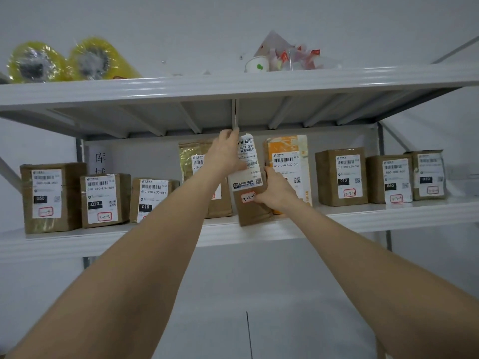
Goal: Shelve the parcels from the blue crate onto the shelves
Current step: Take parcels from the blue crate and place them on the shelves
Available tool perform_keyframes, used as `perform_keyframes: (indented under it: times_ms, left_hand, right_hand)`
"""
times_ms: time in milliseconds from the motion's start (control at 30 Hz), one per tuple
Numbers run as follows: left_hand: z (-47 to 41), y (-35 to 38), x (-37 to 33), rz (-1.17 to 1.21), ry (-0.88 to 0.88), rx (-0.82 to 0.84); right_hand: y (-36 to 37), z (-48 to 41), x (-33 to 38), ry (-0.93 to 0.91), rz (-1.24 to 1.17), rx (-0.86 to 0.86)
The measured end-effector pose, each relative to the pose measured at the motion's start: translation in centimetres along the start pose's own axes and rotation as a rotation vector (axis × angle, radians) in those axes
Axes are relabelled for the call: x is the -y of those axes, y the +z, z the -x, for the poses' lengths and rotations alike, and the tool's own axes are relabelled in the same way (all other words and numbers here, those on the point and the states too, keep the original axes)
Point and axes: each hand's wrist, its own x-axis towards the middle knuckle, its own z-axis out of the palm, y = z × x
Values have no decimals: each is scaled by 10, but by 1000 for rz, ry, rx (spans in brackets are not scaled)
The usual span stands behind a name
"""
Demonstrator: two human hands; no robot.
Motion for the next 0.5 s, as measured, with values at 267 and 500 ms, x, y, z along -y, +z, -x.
perform_keyframes:
  times_ms: [267, 500]
  left_hand:
    - [-9, 3, -14, -136, 110, -12]
    - [-17, 5, -14, -135, 106, 3]
  right_hand:
    - [1, 16, -4, -350, 514, -178]
    - [7, 15, -6, -357, 505, -172]
